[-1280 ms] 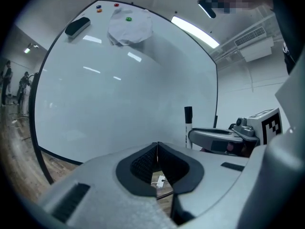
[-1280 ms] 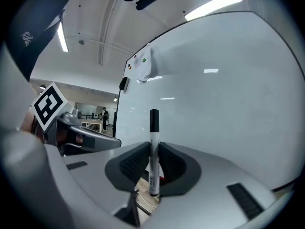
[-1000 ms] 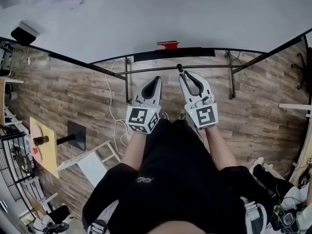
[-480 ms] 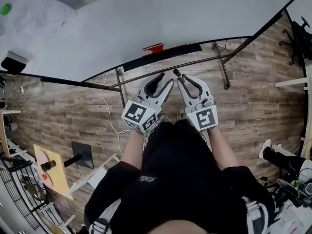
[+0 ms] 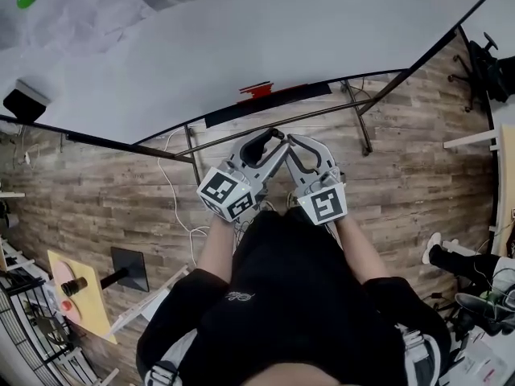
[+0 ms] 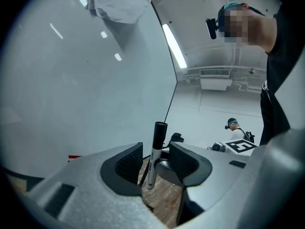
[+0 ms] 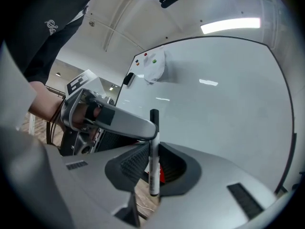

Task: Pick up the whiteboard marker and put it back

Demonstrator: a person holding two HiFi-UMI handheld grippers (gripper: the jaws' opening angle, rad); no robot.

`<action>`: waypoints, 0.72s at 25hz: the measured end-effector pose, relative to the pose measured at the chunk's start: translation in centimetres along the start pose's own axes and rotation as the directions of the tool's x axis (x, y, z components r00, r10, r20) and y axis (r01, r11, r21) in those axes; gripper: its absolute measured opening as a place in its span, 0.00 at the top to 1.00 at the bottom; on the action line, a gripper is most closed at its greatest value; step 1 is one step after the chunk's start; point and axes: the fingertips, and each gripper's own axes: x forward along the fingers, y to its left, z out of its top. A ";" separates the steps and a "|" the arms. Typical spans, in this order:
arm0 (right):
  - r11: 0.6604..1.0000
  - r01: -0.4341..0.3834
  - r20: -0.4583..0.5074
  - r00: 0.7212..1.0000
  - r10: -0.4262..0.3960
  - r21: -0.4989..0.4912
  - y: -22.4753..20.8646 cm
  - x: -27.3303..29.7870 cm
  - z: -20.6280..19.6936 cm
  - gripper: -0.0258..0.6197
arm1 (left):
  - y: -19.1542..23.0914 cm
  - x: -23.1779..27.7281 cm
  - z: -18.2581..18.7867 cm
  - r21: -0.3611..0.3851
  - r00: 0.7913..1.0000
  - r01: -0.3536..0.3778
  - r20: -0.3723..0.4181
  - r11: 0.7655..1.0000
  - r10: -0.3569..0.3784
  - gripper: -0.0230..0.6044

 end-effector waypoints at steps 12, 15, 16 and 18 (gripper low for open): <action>0.999 0.035 -0.030 0.999 -0.036 -0.035 2.9 1.2 1.0 0.87 | 0.3 -2.3 0.2 0.028 0.999 0.038 0.021 0.999 -0.039 0.78; 0.997 0.041 -0.048 0.998 -0.044 -0.061 4.0 1.1 0.9 0.87 | 0.4 -3.4 -0.2 0.021 0.999 0.040 0.025 0.999 -0.040 0.83; 0.997 0.044 -0.051 0.998 -0.047 -0.062 4.4 1.0 0.8 0.87 | 0.4 -3.7 -0.4 0.018 0.999 0.043 0.025 0.999 -0.043 0.83; 0.997 0.057 -0.056 0.997 -0.060 -0.061 4.7 1.0 0.6 0.87 | 0.4 -3.9 -0.8 0.020 0.999 0.051 0.014 0.998 -0.051 0.83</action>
